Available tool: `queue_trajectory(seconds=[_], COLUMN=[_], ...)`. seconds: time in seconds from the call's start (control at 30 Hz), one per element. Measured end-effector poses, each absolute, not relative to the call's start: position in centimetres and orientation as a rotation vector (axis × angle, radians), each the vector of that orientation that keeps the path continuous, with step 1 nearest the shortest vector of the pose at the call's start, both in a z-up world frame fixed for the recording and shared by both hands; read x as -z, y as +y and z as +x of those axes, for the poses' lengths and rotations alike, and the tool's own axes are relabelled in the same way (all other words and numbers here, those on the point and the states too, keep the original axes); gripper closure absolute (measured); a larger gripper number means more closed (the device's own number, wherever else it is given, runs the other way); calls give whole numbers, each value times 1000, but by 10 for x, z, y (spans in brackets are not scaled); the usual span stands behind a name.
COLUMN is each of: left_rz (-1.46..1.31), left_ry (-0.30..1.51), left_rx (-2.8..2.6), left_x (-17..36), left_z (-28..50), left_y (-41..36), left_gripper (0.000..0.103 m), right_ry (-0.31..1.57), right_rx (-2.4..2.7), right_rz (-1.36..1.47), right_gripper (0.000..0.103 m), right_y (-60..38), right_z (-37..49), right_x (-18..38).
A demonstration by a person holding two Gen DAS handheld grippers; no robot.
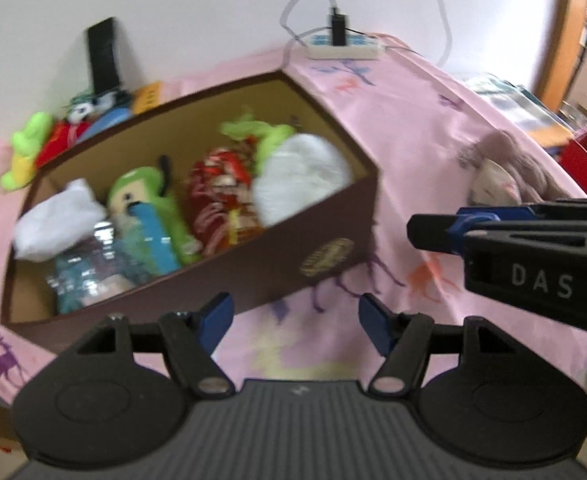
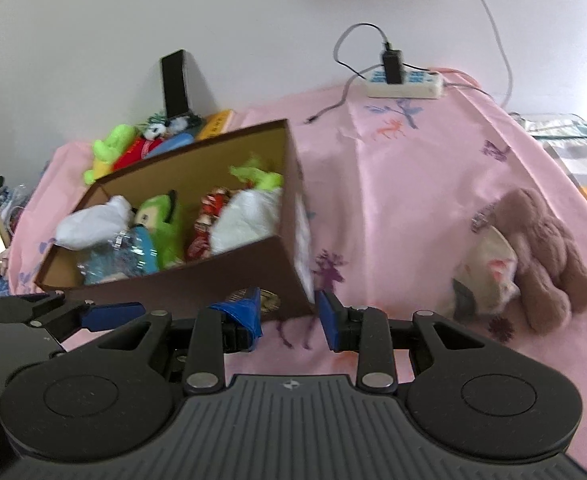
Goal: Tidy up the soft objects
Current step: 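Close the right gripper on the white sock with pink print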
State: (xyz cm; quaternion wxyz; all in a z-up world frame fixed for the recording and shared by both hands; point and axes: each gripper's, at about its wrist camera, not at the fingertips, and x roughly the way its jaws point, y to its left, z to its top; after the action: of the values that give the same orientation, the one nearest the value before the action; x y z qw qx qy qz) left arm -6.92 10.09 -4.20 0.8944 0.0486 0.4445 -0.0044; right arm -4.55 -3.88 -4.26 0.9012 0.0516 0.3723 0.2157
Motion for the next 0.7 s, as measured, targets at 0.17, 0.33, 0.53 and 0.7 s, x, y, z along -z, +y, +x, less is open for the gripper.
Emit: queue_trajectory(seconds=[0.17, 0.33, 0.53, 0.7], left_rz=[138, 174, 191, 230], left_ry=[930, 929, 903, 858], left_rx=[113, 211, 317, 372], left_x=[47, 52, 54, 57], left_z=[-63, -57, -48, -39], left_y=[78, 56, 32, 11], left_gripper=[35, 35, 35, 35], right_ry=[793, 813, 824, 820], right_rx=[-387, -311, -237, -196], right_rz=[143, 193, 283, 319], right_gripper=[88, 88, 88, 88], right_y=[-62, -88, -120, -140], right_z=[-43, -36, -27, -19], right_x=[52, 62, 69, 72])
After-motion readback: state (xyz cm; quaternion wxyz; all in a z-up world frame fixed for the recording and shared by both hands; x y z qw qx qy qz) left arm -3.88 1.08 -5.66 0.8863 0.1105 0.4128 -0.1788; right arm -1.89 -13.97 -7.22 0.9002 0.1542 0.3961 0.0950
